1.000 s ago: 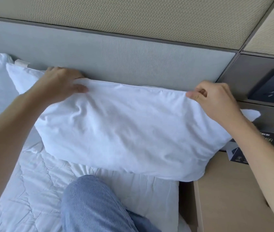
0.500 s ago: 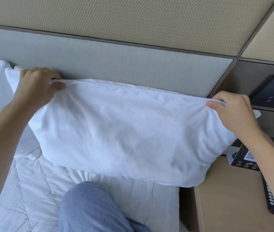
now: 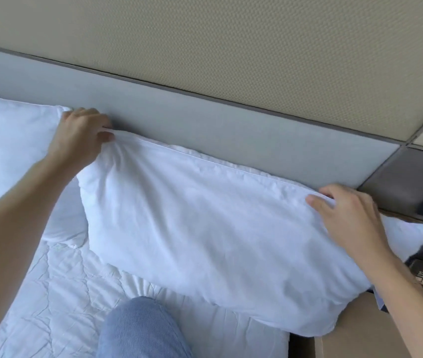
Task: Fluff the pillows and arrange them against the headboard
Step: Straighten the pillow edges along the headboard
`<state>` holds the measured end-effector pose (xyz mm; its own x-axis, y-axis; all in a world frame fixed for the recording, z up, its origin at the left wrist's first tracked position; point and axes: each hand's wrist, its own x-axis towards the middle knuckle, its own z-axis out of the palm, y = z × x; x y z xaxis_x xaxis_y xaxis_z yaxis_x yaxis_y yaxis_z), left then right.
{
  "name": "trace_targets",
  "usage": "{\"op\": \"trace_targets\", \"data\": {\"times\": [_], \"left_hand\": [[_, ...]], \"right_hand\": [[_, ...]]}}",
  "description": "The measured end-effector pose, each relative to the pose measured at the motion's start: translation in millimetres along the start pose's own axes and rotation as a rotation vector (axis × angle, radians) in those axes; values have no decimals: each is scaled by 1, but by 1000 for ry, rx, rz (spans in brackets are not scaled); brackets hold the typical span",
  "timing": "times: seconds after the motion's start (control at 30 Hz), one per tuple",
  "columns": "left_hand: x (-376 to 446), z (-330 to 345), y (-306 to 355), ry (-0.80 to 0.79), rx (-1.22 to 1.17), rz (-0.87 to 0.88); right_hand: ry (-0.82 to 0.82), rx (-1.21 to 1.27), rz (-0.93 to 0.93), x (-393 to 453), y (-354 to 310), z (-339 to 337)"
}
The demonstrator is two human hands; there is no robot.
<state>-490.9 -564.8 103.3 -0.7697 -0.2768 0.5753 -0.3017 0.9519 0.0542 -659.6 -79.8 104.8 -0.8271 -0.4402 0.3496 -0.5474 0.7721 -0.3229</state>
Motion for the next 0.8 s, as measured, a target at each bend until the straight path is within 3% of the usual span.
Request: {"op": "trace_targets", "data": {"times": [0.23,0.37,0.67,0.8], "left_hand": [[3,-20,-17,-126,22,-5],[5,-29,-21,-182,-25,-189],[17,-30,-26,-74,-138,-246],[20,-30,-1,-151,-193,-217]], "right_hand": [[-102,40,-227,38,-122,50],[-186,11,-374,49,-173,75],[1,55,-340,70,-185,74],[-76,56,-305,67,-177,76]]}}
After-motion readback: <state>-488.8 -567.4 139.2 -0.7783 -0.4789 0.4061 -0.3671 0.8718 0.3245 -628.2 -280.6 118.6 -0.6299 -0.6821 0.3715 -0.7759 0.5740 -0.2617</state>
